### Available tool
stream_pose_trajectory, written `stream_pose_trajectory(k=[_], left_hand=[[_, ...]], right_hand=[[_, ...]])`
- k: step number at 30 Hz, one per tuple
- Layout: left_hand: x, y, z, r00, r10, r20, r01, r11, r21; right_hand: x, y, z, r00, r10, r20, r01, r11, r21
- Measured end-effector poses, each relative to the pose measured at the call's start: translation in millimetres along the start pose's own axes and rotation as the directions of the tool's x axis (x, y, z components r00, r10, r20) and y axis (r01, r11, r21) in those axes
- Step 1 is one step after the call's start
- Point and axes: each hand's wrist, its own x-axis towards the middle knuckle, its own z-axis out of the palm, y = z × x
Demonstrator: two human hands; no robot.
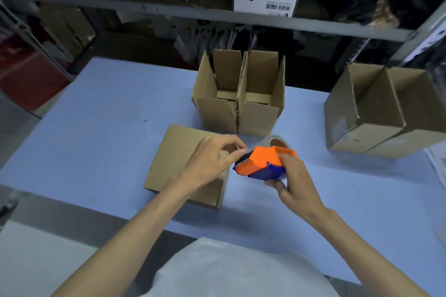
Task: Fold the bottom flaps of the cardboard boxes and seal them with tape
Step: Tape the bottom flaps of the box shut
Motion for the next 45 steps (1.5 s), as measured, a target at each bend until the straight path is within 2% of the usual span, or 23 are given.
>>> stream_pose_trajectory(k=[5, 8, 11, 13, 17, 21, 25, 30, 33, 36, 40, 45], left_hand=[[1, 0, 1, 0.987, -0.15, -0.053, 0.148, 0.988, -0.049], [-4, -2, 5, 0.968, -0.235, -0.087, 0.237, 0.971, 0.021], [-9, -6, 13, 0.917, -0.351, -0.19, 0.376, 0.919, 0.121], [-9, -7, 14, 0.879, -0.417, -0.23, 0.441, 0.895, 0.064], [-5, -4, 8, 0.86, -0.499, -0.106, 0.463, 0.85, -0.25], [-7, -10, 6, 0.833, -0.552, -0.031, 0.512, 0.791, -0.334], [-6, -23, 8, 0.787, -0.616, -0.005, 0.576, 0.738, -0.351], [1, -33, 15, 0.709, -0.703, -0.056, 0.67, 0.696, -0.257], [2, -47, -1, 0.652, -0.742, -0.155, 0.713, 0.67, -0.206], [-6, -66, -23, 0.606, -0.751, -0.262, 0.715, 0.658, -0.235], [-15, -70, -14, 0.675, -0.712, -0.194, 0.68, 0.702, -0.213], [-12, -76, -12, 0.701, -0.686, -0.196, 0.635, 0.725, -0.266]], right_hand=[[2, 2, 0, 0.989, 0.095, 0.117, -0.11, 0.985, 0.13], [5, -1, 6, 0.97, 0.187, 0.154, -0.208, 0.969, 0.133], [8, -3, 12, 0.988, 0.121, 0.092, -0.131, 0.985, 0.113], [9, -2, 13, 0.998, 0.05, 0.049, -0.053, 0.997, 0.05], [10, 3, 11, 0.996, 0.024, 0.084, -0.029, 0.998, 0.054], [18, 4, 2, 0.983, -0.043, 0.176, 0.027, 0.995, 0.094], [24, 2, -2, 0.985, -0.027, 0.172, 0.018, 0.998, 0.059], [34, 0, 1, 0.97, -0.046, 0.239, 0.05, 0.999, -0.009], [30, 8, -6, 0.964, -0.017, 0.264, 0.038, 0.997, -0.074], [19, 24, -21, 0.969, 0.032, 0.245, 0.0, 0.992, -0.13], [21, 28, -23, 0.968, 0.028, 0.25, 0.014, 0.986, -0.166], [25, 33, -28, 0.966, 0.044, 0.255, 0.004, 0.983, -0.185]])
